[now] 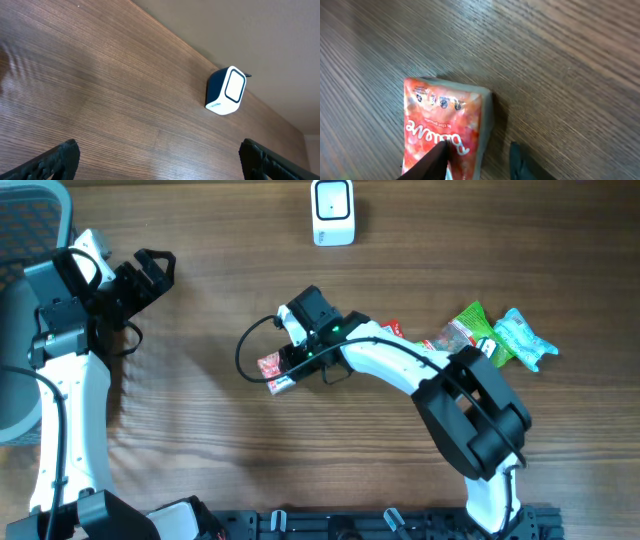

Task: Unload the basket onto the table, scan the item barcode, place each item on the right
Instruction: 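Lift the red snack box with the right gripper and carry it right, then hold the red snack box up to the white scanner, then lower the red snack box onto the pile at right and release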

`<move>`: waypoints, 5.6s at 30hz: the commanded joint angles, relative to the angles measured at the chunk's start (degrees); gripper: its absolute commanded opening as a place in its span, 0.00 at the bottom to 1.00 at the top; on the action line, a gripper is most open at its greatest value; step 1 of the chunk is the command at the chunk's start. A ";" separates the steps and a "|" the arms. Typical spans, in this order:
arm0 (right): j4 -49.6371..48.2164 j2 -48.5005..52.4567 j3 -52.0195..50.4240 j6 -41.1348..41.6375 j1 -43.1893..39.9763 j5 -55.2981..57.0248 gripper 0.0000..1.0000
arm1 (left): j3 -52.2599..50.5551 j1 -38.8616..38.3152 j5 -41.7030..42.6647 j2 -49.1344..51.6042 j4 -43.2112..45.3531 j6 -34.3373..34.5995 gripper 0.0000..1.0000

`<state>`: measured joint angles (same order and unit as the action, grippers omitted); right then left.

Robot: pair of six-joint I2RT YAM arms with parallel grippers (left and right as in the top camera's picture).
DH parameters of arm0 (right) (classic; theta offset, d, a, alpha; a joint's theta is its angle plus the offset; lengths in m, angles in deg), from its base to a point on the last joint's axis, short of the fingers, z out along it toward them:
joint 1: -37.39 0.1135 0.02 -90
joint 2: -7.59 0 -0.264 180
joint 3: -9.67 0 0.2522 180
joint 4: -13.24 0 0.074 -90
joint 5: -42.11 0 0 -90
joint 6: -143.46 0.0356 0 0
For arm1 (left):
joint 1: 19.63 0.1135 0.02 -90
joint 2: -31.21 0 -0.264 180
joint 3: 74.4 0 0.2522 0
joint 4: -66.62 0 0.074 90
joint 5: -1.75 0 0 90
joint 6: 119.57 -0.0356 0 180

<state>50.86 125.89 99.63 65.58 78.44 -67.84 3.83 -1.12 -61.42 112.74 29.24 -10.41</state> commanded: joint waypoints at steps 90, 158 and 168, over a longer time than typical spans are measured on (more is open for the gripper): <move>31.34 -18.23 34.05 -13.97 -11.32 41.51 0.04 | 0.15 0.15 0.09 0.00 0.15 -0.92 1.00; 52.70 -3.87 20.20 -3.13 -15.17 30.91 0.32 | 0.15 0.15 0.09 0.00 0.15 -0.92 1.00; 25.57 -3.85 11.41 -3.10 -18.14 31.06 1.00 | 0.15 0.15 0.09 0.00 0.15 -0.90 1.00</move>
<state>82.29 121.87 111.04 61.40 60.17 -36.32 3.83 -1.12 -61.42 112.74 29.24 -10.41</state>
